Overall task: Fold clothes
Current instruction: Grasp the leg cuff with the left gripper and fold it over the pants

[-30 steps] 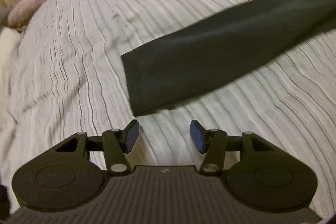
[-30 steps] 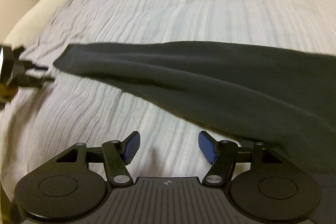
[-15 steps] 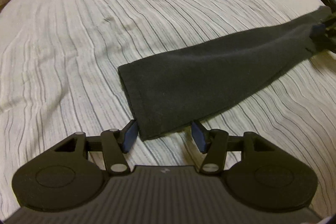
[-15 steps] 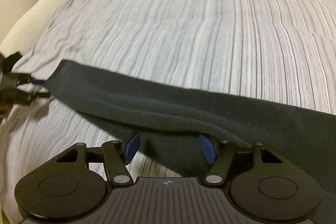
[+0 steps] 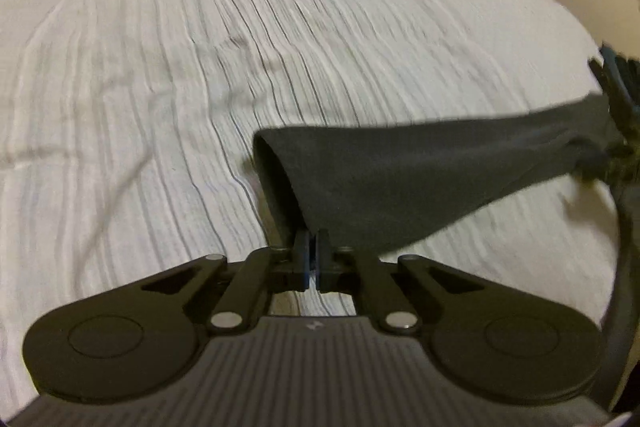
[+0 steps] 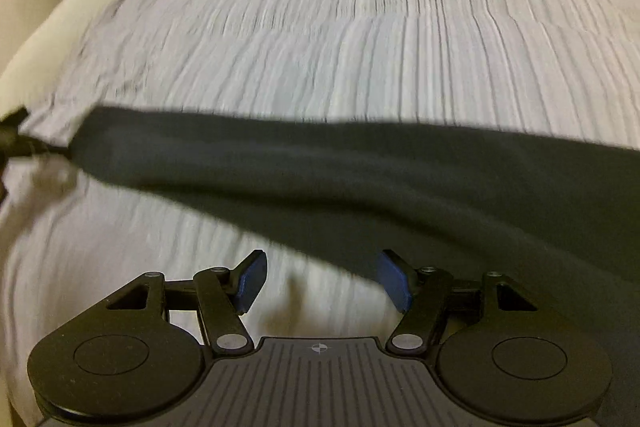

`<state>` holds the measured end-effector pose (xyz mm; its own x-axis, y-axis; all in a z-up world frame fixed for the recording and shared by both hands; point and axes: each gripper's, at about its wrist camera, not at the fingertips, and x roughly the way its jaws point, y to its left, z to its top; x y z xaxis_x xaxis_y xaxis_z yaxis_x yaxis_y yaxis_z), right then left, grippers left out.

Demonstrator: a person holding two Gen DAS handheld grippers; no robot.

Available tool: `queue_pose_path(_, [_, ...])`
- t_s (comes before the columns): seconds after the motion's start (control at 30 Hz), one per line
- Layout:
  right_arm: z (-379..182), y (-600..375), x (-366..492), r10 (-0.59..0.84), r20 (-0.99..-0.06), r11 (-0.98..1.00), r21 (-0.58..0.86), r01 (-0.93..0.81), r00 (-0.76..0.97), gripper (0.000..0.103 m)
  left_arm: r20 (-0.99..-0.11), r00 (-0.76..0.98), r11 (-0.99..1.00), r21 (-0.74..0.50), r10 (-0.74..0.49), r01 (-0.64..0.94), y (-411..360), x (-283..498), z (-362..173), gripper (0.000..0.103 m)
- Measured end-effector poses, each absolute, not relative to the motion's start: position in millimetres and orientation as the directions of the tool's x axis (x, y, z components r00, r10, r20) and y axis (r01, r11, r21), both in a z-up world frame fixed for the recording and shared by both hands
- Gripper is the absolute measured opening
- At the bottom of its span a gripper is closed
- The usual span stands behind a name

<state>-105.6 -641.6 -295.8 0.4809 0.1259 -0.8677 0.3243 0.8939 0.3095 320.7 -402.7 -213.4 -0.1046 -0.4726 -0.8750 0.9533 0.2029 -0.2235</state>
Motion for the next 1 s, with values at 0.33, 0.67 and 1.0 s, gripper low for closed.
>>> queue_pose_path(0.33, [-298,-639,-155,0.108,-0.892,0.885,0.288,0.367,0.438,0.065,-0.916,-0.098,0.265,-0.213,-0.389,0.941,-393,332,-185,0.0])
queue_pose_path(0.67, [-297,-657,-180,0.038,-0.895,0.862,0.254,0.439,0.444,0.065,-0.971,0.035,0.357,-0.052,-0.235,0.933,-409,318,-253,0.002])
queue_pose_path(1.0, [-282,-666,-203,0.0,-0.888,0.845,0.247,0.475,0.46,0.065,-0.906,0.334,0.313,0.248,-0.26,0.917,-405,282,-218,0.002])
